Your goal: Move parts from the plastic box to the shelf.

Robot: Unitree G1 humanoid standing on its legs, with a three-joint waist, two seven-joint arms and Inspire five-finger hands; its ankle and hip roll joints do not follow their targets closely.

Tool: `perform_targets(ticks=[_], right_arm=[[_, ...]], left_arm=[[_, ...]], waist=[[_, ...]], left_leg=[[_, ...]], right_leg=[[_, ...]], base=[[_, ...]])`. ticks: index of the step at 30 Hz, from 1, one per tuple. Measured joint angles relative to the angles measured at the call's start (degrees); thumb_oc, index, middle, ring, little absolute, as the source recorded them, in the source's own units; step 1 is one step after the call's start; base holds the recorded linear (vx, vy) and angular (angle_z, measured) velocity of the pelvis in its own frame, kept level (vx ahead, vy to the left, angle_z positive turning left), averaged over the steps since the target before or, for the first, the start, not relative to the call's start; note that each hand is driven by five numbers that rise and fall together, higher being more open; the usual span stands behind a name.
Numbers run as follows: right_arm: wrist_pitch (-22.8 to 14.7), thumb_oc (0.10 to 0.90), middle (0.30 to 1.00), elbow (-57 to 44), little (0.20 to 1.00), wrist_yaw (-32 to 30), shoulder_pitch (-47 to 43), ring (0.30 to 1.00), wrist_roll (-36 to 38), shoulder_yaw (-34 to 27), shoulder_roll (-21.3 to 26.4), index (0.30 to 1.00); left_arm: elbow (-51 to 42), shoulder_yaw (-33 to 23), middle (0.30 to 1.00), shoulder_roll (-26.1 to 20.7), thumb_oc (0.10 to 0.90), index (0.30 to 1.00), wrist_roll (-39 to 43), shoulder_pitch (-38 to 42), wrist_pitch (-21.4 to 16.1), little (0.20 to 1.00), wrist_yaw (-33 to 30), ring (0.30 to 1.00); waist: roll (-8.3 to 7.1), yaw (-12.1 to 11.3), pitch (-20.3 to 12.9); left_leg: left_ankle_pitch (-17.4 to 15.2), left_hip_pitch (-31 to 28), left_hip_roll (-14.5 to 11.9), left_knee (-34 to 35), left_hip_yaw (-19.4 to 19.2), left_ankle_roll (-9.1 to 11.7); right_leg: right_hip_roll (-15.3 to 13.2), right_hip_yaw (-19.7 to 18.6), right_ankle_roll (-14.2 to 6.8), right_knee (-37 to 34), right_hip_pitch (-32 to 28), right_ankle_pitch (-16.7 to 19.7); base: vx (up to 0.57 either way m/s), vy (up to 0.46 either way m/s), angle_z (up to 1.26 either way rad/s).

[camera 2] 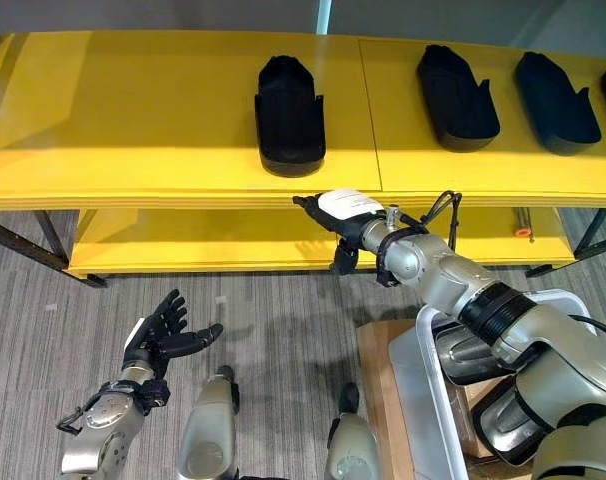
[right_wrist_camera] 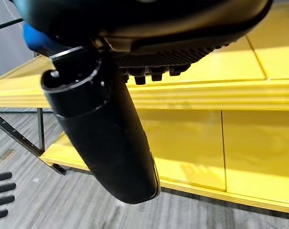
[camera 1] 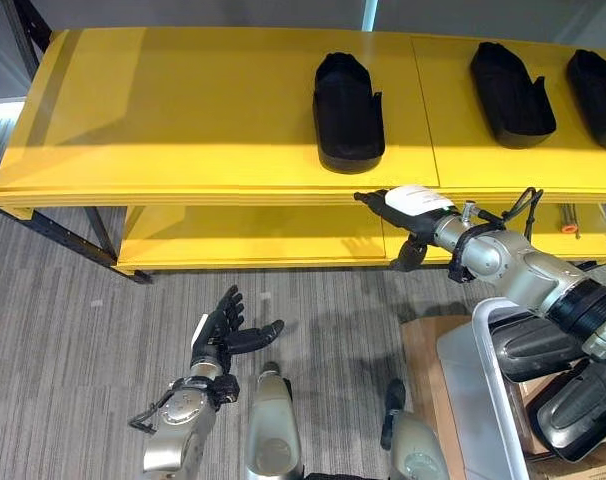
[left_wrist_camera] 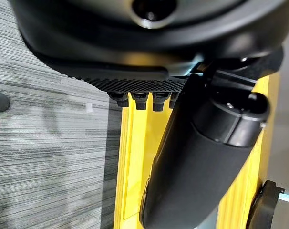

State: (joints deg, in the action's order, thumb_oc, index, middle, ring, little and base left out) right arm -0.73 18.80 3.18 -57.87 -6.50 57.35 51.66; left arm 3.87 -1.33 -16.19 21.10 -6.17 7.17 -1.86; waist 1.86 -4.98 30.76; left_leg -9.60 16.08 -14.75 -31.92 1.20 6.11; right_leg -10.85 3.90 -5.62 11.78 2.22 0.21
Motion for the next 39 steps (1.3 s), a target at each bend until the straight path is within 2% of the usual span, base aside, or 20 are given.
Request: perform_targets(ticks=[9, 26, 34, 39], right_arm=[[1.40, 0.900, 1.000, 2.09, 1.000, -0.26, -0.64, 1.000, 0.07, -0.43, -1.84, 1.000], [1.34, 0.900, 1.000, 2.41, 1.000, -1.85, -7.07, 1.000, 0.08, 0.13, -1.92, 1.000], [1.24, 0.900, 1.000, 4.49, 1.000, -2.18, -10.37, 1.000, 0.04, 2.54, -3.12, 1.000], [1.28, 0.900, 1.000, 4.55, 1.000, -2.40, -10.54, 1.000, 0.00, 2.63, -3.13, 1.000]], left_arm=[[0.00, -0.02, 1.000, -0.72, 0.900, 1.000, 0.02, -0.36, -0.01, 1.000, -0.02, 1.000], [0.00, -0.14, 1.000, -0.71, 0.900, 1.000, 0.09, -0.93, -0.01, 1.000, -0.11, 1.000], [0.00, -0.19, 1.000, -0.67, 0.900, 1.000, 0.52, -1.12, -0.03, 1.000, -0.16, 1.000], [0.04, -0.76, 1.000, -0.66, 0.900, 1.000, 0.54, -1.48, -0.04, 1.000, -0.21, 1.000]], waist=[[-0.02, -0.03, 0.01], [-0.03, -0.36, 0.02], [-0.02, -0.30, 0.01], [-0.02, -1.00, 0.01]], left_leg=[[-0.18, 1.12, -0.12, -0.74, 0.50, -0.02], [-0.51, 1.96, -0.16, -1.17, 0.57, -0.01], [-0.85, 2.47, -0.19, -1.97, 0.73, -0.07], [-1.20, 3.48, -0.17, -2.63, 0.76, -0.15]], right_leg=[[0.19, 0.22, -0.03, 0.04, 0.57, 0.03], [0.22, 0.23, -0.40, 0.14, 1.27, 0.32], [0.26, 0.20, -0.33, 0.13, 1.42, 0.28], [0.22, 0.18, -0.35, 0.15, 2.12, 0.33]], base=[[0.00, 0.000, 0.00], [0.00, 0.000, 0.00], [0.00, 0.000, 0.00], [0.00, 0.000, 0.00]])
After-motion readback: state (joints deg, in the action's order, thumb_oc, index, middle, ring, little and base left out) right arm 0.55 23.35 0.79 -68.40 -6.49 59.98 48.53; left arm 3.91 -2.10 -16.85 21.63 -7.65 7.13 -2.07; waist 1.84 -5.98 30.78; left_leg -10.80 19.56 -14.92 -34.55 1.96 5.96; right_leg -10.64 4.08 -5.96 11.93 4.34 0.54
